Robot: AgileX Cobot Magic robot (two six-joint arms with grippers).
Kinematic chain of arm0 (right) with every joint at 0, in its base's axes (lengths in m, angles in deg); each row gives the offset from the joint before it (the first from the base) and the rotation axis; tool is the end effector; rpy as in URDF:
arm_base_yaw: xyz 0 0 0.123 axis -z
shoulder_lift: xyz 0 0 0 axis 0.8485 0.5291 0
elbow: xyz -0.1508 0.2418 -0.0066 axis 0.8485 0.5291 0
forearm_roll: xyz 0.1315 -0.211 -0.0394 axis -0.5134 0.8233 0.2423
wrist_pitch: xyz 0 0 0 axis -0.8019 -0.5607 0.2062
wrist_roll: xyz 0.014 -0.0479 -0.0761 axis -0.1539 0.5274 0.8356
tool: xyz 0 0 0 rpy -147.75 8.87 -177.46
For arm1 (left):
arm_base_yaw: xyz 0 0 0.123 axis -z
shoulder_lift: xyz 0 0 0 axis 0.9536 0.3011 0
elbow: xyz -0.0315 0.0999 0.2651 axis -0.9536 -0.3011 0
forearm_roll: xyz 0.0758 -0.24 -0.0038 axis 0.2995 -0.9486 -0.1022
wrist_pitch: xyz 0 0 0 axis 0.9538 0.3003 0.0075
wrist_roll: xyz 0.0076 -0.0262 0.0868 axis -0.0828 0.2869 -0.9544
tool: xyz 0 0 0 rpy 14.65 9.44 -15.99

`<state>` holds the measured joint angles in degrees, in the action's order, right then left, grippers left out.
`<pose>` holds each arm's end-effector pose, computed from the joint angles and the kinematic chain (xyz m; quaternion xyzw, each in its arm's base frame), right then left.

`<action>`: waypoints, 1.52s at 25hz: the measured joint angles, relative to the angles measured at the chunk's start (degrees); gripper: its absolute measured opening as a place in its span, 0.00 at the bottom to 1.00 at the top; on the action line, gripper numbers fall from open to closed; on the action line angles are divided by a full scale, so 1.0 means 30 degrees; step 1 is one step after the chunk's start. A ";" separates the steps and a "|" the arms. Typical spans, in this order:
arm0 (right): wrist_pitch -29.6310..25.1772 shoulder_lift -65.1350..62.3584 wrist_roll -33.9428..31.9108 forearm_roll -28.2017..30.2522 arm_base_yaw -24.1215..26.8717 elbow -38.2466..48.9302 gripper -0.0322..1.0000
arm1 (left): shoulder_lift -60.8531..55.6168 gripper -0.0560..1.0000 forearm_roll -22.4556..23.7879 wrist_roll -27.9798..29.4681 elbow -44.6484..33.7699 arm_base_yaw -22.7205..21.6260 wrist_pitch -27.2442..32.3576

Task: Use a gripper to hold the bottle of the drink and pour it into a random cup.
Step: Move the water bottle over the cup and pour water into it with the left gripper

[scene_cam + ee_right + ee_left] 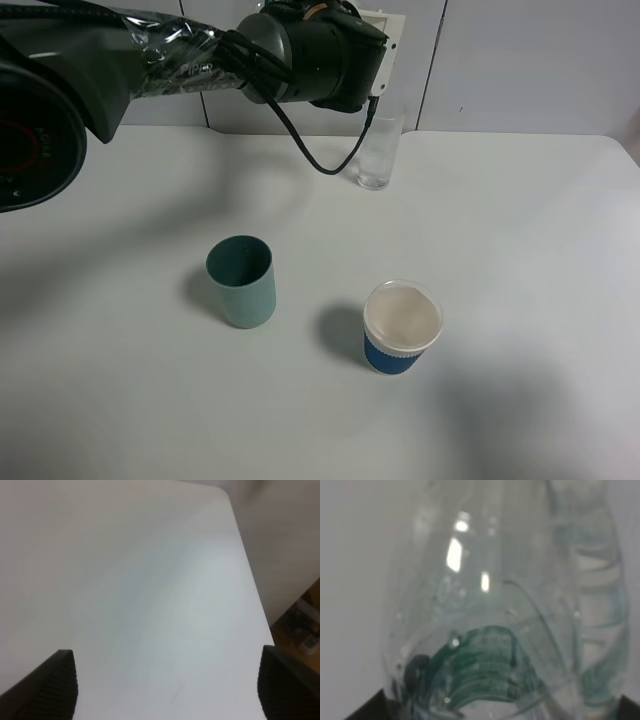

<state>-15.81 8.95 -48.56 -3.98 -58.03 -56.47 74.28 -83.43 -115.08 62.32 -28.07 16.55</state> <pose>-0.0047 -0.0114 0.2774 -0.0205 0.8484 -0.0865 0.5218 0.4244 -0.3042 0.2359 0.4756 0.5427 0.5875 0.3662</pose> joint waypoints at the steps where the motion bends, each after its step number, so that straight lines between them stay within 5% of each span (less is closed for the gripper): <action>1: 0.0000 0.0000 0.0000 0.0000 0.0000 0.0000 0.75 | 0.0000 0.52 0.0054 0.0000 0.0000 0.0000 0.0000; 38: 0.0000 0.0000 -0.0068 0.0006 0.0000 0.0000 0.75 | 0.0000 0.52 0.1558 0.0638 0.0000 0.0000 -0.0074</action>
<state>-15.81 8.95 -48.77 -3.96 -58.03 -56.47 74.28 -78.76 -113.17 62.32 -28.07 16.33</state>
